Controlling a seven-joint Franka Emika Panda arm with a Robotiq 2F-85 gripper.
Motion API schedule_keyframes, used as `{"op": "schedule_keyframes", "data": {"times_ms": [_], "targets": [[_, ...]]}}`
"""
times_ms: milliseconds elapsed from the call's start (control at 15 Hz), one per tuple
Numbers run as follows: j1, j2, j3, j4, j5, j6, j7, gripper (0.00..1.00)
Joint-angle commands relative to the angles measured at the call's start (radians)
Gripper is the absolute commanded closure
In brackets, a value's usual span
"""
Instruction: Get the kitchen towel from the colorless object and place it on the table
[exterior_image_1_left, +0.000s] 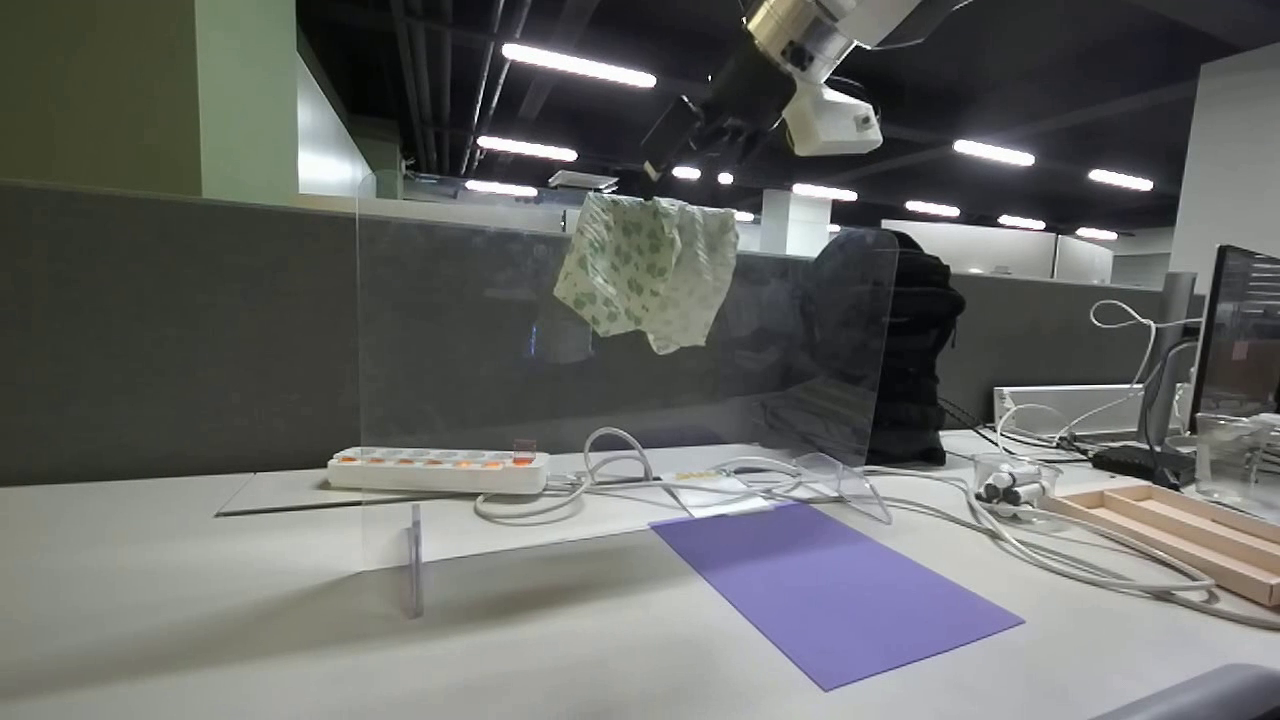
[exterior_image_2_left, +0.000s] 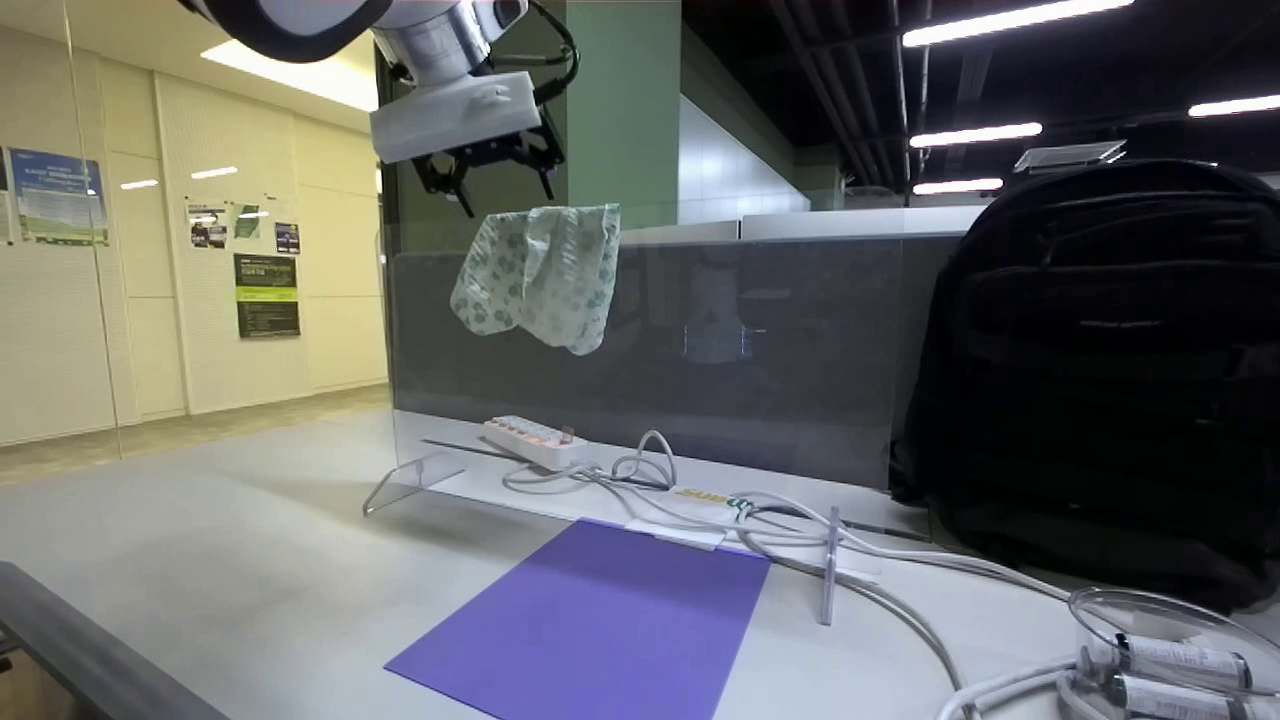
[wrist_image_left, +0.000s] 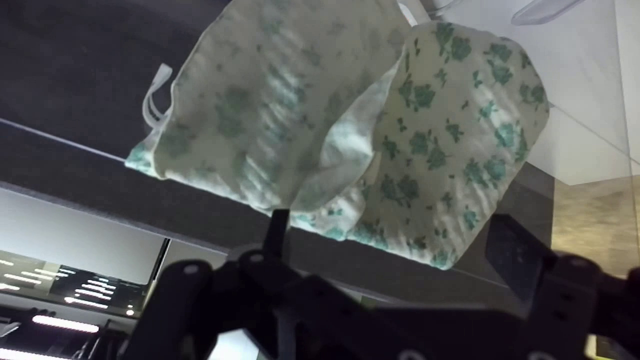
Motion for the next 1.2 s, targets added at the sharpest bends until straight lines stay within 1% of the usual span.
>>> {"op": "schedule_keyframes", "data": {"times_ms": [0,333,400,467,600,667,800,1000,1133], "targets": [[0.107,0.011,-0.124,0.015,-0.016,0.064,0.006,0.0],[0.221,0.014,-0.276,0.017,-0.019,0.067,0.019,0.0],[0.242,0.012,-0.302,0.018,-0.018,0.065,0.019,0.25],[0.265,0.009,-0.327,0.019,-0.018,0.066,0.019,0.26],[0.309,0.006,-0.373,0.02,-0.018,0.074,0.019,0.4],[0.332,0.006,-0.396,0.021,-0.018,0.078,0.02,0.49],[0.378,0.005,-0.444,0.024,-0.019,0.082,0.021,0.62],[0.449,0.006,-0.52,0.033,-0.02,0.088,0.021,0.84],[0.492,0.004,-0.567,0.038,-0.02,0.09,0.02,0.96]]}}
